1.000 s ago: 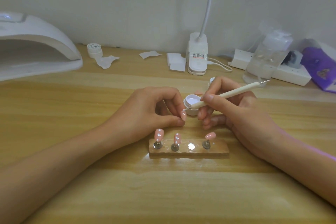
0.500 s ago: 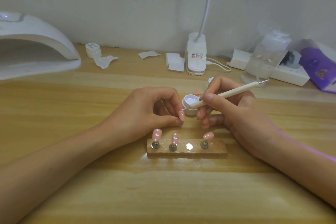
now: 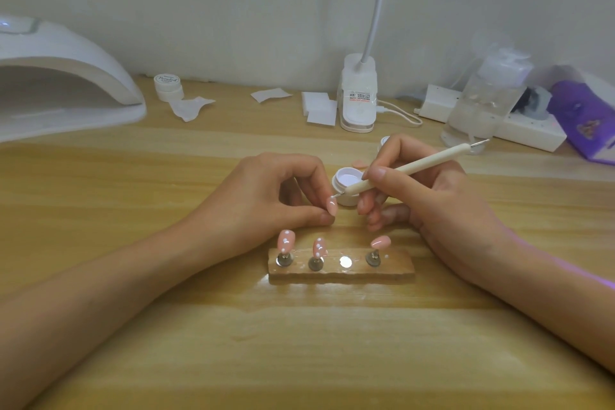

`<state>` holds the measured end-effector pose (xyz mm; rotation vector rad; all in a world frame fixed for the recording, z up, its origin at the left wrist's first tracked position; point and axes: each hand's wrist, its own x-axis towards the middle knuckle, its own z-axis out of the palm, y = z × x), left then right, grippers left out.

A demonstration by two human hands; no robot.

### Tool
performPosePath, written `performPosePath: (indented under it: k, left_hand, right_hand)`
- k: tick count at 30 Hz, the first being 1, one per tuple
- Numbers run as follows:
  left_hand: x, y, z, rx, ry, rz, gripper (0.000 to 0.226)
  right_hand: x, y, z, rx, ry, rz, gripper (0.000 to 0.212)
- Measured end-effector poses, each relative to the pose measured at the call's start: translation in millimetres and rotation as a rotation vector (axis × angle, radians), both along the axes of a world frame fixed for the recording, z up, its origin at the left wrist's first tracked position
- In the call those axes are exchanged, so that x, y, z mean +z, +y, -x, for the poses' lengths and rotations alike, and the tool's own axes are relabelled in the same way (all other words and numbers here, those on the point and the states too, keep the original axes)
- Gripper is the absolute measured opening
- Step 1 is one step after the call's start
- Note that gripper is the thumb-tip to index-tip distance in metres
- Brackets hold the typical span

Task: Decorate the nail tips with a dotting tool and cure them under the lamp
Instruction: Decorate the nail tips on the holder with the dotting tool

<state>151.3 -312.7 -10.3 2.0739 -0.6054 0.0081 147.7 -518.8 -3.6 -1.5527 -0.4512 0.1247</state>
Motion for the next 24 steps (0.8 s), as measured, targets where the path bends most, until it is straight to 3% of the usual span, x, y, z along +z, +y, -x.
performPosePath:
  k: [17,24]
  left_hand:
    - [-1.8,0.2,0.0,-0.005,-0.002,0.015,0.026]
    - [-1.8,0.9,0.5,-0.003,-0.004,0.005,0.024]
  right_hand:
    - [-1.6,-1.2,-0.9,-0.006,-0.063,-0.055,0.02]
    - [2.0,-5.7,-3.0,-0.158,-0.168,-0.103,0.021]
